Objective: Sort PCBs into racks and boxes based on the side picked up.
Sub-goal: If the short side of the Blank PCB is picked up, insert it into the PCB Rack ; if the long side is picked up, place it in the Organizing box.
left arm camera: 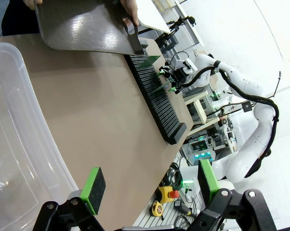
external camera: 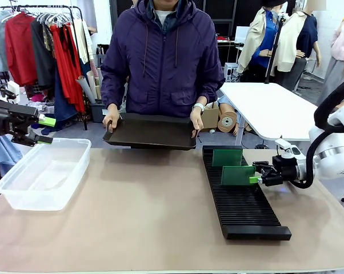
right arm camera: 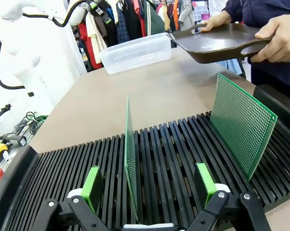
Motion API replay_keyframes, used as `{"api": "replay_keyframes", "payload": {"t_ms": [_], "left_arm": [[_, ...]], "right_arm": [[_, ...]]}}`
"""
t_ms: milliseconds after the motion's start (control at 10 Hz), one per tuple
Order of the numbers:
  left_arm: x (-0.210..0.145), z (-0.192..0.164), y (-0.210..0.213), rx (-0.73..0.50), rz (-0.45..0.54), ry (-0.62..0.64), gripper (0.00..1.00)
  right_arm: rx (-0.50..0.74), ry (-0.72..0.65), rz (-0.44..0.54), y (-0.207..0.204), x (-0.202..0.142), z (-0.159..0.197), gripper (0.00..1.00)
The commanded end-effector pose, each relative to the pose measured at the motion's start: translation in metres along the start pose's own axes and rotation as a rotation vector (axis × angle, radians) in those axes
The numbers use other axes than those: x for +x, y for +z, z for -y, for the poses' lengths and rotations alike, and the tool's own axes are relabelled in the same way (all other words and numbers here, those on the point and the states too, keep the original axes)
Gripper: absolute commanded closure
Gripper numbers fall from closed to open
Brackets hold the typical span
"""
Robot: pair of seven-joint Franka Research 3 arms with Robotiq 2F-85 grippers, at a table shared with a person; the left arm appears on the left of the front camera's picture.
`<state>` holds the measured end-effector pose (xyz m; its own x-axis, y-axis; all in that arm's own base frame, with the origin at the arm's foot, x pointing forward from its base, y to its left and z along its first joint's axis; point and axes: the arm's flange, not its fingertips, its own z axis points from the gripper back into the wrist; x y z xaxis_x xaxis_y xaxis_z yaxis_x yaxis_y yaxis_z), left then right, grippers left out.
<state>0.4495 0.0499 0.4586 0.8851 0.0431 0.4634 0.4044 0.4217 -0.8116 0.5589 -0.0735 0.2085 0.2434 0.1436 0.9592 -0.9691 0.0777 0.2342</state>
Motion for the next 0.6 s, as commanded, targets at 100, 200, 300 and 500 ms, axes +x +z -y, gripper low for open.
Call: {"api": "replay_keyframes", "payload": {"t_ms": [100, 200, 300, 500], "left_arm": [[0.000, 0.001, 0.001, 0.001, 0.002, -0.001, 0.00], [0.000, 0.001, 0.001, 0.001, 0.002, -0.001, 0.00], [0.000, 0.001, 0.001, 0.001, 0.002, -0.001, 0.00], [0.000, 0.001, 0.001, 0.001, 0.002, -0.001, 0.00]], "right_arm": [[0.014, -0.014, 0.035, 0.006, 0.025, -0.002, 0.00], [0.009, -0.009, 0.039, 0.008, 0.032, -0.003, 0.00], [0.004, -0.006, 0.036, 0.012, 0.039, -0.004, 0.00], [0.007, -0.022, 0.031, 0.018, 0.055, -0.014, 0.00]]}}
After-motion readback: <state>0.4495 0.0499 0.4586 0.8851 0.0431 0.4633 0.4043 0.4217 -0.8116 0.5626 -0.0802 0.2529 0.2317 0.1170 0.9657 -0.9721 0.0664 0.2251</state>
